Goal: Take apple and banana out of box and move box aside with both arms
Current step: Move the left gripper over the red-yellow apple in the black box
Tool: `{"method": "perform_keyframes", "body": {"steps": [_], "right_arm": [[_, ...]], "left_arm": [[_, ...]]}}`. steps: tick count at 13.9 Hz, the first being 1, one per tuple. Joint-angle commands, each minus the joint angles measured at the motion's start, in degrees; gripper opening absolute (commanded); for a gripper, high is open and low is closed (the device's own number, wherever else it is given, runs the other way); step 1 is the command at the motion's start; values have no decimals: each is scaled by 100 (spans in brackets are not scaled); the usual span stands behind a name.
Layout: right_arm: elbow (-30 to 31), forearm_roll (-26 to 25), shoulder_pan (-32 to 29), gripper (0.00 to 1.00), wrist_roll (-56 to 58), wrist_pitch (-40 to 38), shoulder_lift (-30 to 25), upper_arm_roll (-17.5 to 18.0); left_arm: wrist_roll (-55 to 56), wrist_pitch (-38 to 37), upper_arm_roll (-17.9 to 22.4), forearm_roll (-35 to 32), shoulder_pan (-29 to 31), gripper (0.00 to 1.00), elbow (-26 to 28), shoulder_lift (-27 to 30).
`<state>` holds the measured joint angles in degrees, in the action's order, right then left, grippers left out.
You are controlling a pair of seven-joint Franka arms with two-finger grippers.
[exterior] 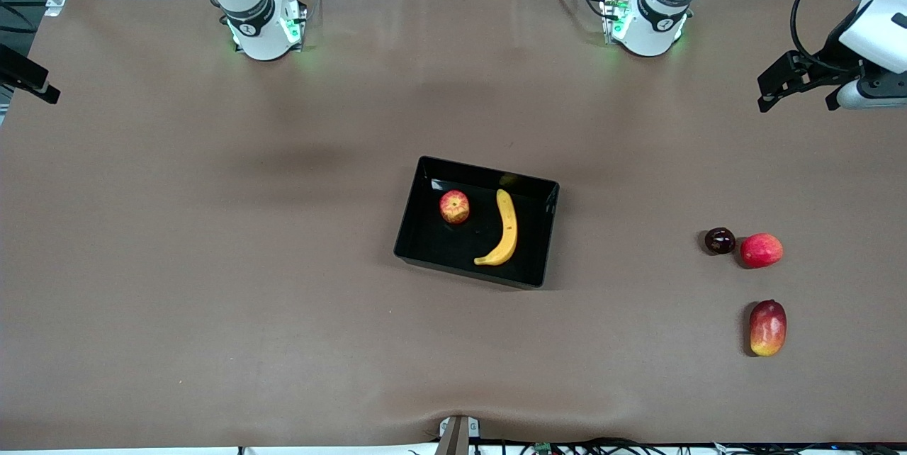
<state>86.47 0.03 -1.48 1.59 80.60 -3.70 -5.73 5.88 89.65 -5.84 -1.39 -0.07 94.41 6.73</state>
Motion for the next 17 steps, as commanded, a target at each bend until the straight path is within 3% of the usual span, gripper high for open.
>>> {"method": "perform_keyframes", "body": {"steps": [1,5,8,13,17], "right_arm": [[-130,-108,-98,100,69,-71,71,64],[-130,-108,-107,100,69,-62,71,64],[-139,-108,-107,100,78,-62,71,55],[-139,-99,-107,100,78,-62,80,55],[-139,-99,-107,100,78,-62,89,55]], "left_arm": [[-26,-44,4,16,16,100,-125,-41],[54,-44,-67,-1,-72,100,-395,-425],[403,8,-487,-1,-98,100,-389,-698],[2492,885,-1752,-89,-125,100,-415,-1629],[4294,1721,-1930,-710,-1115,100,-572,-2753]]}}
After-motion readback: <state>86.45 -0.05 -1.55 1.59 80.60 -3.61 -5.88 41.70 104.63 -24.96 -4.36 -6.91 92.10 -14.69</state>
